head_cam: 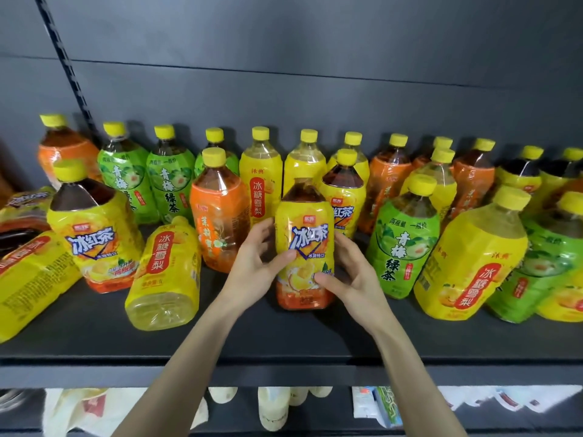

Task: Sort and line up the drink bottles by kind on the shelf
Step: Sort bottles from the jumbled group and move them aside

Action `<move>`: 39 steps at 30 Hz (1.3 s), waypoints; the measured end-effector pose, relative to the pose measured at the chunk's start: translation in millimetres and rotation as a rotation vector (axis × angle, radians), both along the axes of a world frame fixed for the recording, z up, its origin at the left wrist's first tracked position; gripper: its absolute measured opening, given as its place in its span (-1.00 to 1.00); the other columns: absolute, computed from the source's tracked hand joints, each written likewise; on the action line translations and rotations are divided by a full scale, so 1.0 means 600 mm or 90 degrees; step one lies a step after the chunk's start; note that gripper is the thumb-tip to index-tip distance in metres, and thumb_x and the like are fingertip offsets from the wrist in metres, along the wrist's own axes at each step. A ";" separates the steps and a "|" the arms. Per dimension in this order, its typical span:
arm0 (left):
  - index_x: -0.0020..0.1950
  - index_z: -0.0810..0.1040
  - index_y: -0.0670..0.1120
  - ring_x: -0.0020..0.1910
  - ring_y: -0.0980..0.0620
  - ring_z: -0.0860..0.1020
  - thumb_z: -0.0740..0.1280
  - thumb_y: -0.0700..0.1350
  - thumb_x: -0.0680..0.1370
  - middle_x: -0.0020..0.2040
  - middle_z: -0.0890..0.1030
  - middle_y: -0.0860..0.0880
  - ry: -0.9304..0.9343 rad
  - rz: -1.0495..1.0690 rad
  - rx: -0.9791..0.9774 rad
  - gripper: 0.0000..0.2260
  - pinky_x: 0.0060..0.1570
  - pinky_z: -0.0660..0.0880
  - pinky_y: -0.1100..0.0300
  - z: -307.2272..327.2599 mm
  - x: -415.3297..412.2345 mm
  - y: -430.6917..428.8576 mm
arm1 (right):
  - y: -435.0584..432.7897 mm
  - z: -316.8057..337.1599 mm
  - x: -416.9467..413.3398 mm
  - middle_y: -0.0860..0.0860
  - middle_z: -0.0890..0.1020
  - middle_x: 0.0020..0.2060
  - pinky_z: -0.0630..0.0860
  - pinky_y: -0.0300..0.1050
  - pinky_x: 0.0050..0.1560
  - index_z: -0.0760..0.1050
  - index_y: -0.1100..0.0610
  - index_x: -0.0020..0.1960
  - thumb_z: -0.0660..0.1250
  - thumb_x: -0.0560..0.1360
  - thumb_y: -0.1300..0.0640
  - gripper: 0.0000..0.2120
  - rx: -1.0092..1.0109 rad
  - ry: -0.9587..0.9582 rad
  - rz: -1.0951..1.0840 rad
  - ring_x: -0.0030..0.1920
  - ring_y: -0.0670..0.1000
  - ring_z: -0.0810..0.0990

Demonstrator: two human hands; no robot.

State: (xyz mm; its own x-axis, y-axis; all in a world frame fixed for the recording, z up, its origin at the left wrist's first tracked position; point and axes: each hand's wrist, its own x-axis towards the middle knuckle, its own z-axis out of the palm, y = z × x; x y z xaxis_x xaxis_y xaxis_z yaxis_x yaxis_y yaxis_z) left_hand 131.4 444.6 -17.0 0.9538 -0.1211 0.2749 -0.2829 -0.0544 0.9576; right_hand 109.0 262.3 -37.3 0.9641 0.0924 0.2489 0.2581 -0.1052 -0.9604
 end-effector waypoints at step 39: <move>0.04 0.56 -0.01 -0.02 0.13 0.58 0.36 -0.01 0.52 -0.03 0.63 0.04 -0.068 0.353 0.207 -0.85 -0.04 0.54 0.17 -0.044 -0.096 0.311 | 0.327 -0.006 -0.031 -0.03 0.65 -0.13 0.49 -0.44 -0.15 0.61 0.14 0.01 0.37 0.51 0.17 -0.90 -0.162 -0.153 -0.207 -0.09 -0.20 0.60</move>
